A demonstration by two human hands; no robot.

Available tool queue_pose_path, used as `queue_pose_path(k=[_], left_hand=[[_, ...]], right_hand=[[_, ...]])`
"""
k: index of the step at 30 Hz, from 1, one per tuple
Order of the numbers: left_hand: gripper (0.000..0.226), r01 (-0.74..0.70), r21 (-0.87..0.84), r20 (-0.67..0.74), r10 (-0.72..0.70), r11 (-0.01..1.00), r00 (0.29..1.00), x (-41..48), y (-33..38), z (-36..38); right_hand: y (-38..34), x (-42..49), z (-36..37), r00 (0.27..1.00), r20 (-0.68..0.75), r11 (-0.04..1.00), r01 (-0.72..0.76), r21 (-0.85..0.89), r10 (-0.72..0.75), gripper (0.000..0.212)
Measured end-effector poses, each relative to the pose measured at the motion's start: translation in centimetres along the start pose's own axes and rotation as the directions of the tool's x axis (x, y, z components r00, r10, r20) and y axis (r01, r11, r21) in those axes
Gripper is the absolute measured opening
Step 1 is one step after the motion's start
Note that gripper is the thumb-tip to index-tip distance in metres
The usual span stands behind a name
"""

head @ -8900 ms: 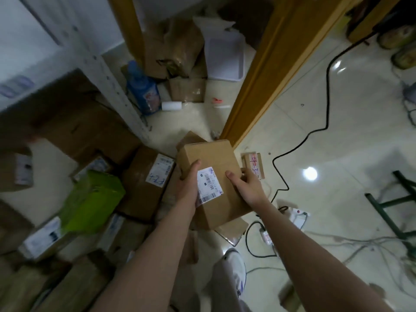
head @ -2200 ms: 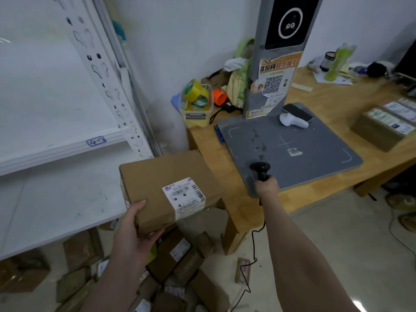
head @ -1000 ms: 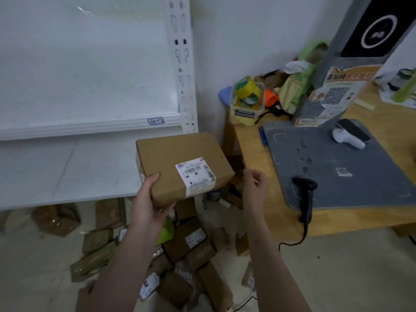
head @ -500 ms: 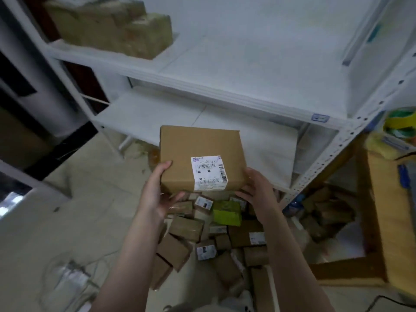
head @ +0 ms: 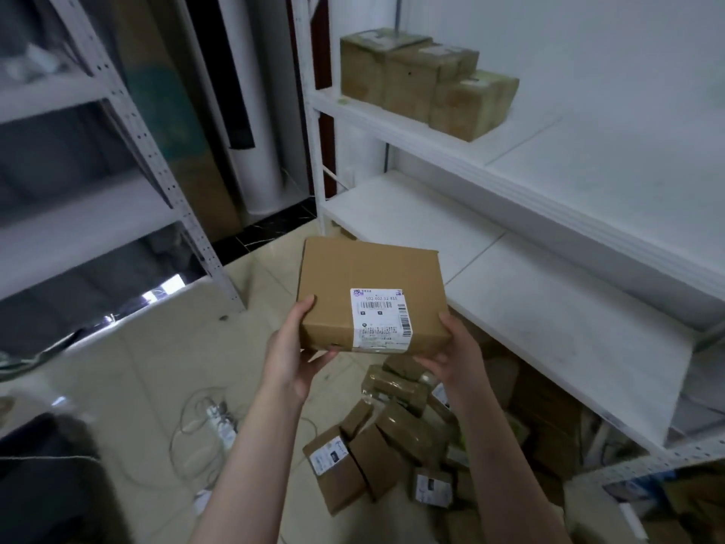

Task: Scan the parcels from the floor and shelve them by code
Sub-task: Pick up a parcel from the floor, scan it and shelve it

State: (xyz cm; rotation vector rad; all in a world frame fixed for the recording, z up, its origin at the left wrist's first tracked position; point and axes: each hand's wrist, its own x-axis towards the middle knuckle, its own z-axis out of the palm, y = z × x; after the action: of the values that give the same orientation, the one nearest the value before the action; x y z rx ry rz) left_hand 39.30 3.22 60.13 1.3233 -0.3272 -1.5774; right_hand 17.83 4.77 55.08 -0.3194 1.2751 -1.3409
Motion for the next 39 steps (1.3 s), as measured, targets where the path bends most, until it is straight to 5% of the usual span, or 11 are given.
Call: queue_pose_path(k=[9,11,14,17,20,24,29,39], left_hand=[[0.029,-0.175,-0.146,0.033,0.181,0.974,0.983,2.3,4.0,5.3],[0.055,-0.186,-0.157,0.079,0.200,0.970,0.977,2.8,4.3,7.9],[0.053,-0.179,-0.129,0.197,0.202,0.975,0.959,2.9,4.3,12.4],[0.092,-0.154,-0.040,0.297,0.159,0.987,0.941,3.0,3.9,17.1],[0.123,-0.145,0.061,0.385,0.111,0.988,0.916,2.8,2.7,21.3],[0.085,-0.189,0.260,0.451,0.054,0.947,0.891,1.8,0.4,26.1],[0.042,-0.308,0.281,0.500,0.136,0.909,0.855,1.3,-0.7,31.0],[0.042,-0.375,0.287,0.603,0.138,0.881,0.786,6.4,0.1,37.3]], right_hand=[[-5.5,2.3,4.6,0.997,-0.031,0.990,0.075,0.120,-0.072,0.037],[-7.6,2.9,4.6,0.993,-0.027,0.980,0.118,0.158,-0.115,0.041],[-11.0,4.2,4.2,0.984,-0.024,0.965,0.180,0.189,-0.179,0.061],[-14.1,5.5,3.6,0.979,-0.037,0.944,0.202,0.259,-0.199,0.032],[-16.6,6.0,2.7,0.966,-0.032,0.914,0.253,0.316,-0.256,0.031],[-18.6,6.1,0.5,0.949,-0.022,0.908,0.307,0.285,-0.314,0.033],[-20.3,6.8,-2.4,0.940,-0.060,0.926,0.341,0.164,-0.335,0.048],[-24.6,10.1,-6.7,0.874,-0.292,0.884,0.443,0.146,-0.389,0.036]])
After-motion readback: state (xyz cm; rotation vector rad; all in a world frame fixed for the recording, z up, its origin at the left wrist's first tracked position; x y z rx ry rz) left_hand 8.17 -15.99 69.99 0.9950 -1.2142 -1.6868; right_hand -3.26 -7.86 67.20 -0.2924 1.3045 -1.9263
